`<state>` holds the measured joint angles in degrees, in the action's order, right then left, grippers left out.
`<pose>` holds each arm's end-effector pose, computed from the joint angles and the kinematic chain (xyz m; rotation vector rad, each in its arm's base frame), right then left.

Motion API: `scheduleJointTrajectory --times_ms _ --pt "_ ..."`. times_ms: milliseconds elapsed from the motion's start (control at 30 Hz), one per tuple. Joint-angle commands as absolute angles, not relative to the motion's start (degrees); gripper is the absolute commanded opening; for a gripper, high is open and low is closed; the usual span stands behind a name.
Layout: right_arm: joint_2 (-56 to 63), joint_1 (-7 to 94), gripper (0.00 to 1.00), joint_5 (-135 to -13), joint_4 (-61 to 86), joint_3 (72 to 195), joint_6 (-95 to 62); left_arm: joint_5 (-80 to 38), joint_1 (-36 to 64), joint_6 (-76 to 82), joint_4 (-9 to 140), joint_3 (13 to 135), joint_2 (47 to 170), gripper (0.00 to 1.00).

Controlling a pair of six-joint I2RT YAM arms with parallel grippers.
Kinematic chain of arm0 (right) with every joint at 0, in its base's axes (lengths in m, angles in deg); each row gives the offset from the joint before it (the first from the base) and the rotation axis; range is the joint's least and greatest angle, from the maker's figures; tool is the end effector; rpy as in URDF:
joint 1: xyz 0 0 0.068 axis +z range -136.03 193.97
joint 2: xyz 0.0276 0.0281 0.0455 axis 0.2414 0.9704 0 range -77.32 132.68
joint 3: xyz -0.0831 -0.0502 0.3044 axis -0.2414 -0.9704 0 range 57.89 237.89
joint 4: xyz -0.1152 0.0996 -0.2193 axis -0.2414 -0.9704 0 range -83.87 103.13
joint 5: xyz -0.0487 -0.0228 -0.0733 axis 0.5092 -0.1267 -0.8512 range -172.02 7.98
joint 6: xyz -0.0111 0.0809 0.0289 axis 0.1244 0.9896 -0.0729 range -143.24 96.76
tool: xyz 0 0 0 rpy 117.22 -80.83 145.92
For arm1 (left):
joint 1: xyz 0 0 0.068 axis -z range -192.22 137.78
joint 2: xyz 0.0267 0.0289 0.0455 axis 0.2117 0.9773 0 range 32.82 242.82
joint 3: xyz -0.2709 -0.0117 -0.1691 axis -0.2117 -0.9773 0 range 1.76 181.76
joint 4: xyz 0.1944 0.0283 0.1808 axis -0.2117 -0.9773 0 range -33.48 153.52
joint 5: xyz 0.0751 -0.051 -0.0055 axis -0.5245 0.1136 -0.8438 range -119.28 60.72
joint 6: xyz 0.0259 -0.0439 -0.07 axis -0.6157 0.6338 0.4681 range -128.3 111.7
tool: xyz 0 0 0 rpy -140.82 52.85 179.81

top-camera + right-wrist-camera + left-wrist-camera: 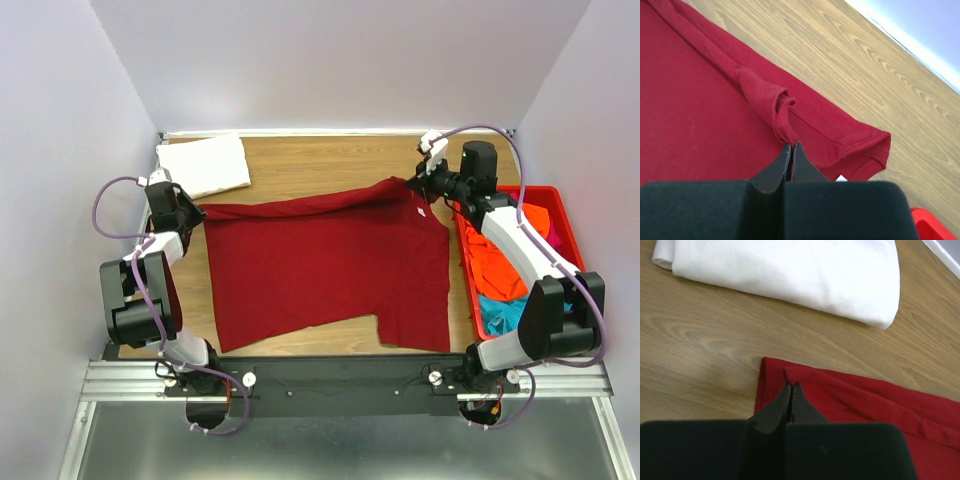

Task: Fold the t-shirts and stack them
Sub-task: Fold the tshirt

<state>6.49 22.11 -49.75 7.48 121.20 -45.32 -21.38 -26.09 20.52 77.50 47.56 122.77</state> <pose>0.3574 0.0925 0.3308 -0.8450 1.7855 0.4111 0.3628 0.0787 0.2186 -0.6881 1.9906 -0.3016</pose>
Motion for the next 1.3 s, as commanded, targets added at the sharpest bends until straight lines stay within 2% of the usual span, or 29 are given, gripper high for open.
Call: scheduleJointTrajectory --times_ms 0,400,567,600,667,700,767,800,900,967,1033,1100,1267 --pt "4.6 22.1 0.01 -50.3 8.5 119.6 -44.9 -23.1 -26.6 21.1 77.1 46.7 120.7 0.00" --pt "3.1 22.1 0.01 -52.0 8.6 116.9 -45.6 -22.2 -26.6 22.0 75.6 43.9 118.7 0.00" --pt "1.3 22.0 0.01 -53.9 8.4 112.7 -47.1 -19.6 -26.8 22.5 73.0 40.9 113.0 0.06" --pt "0.1 22.0 0.01 -54.2 8.4 111.8 -47.8 -18.0 -27.2 22.5 72.7 40.4 111.5 0.08" --pt "-0.9 22.1 0.02 -54.9 8.4 109.6 -49.9 -18.4 -27.5 22.6 71.6 39.2 107.5 0.22" --pt "-1.8 22.0 0.03 -55.8 8.3 107.5 -51.2 -18.8 -27.9 22.6 71.3 38.8 102.9 0.40" --pt "-2.2 22.1 0.04 -57.3 8.3 106.2 -51.9 -19.8 -28.1 22.3 70.4 38.8 98.8 0.55" --pt "-2.4 22.0 0.04 -58.1 8.2 105.5 -52.2 -20.0 -28.1 21.6 70.2 38.9 96.8 0.59" --pt "-2.5 22.1 0.05 -58.7 7.6 103.8 -53.4 -21.1 -28.3 19.2 68.6 40.5 90.4 0.66" --pt "-2.9 22.1 0.08 -56.8 6.4 103.2 -54.5 -21.5 -28.5 16.7 68.0 41.8 88.8 0.67" --pt "-3.1 22.0 0.10 -54.4 3.7 103.1 -56.5 -22.5 -28.6 15.3 67.6 42.4 87.3 0.75" --pt "-3.9 22.1 0.15 -52.9 -0.2 103.1 -60.3 -22.4 -28.7 13.1 67.6 42.9 86.8 0.79" --pt "-6.7 22.0 0.18 -53.8 -8.2 102.1 -68.4 -18.1 -28.6 9.0 66.1 43.8 88.0 0.79"
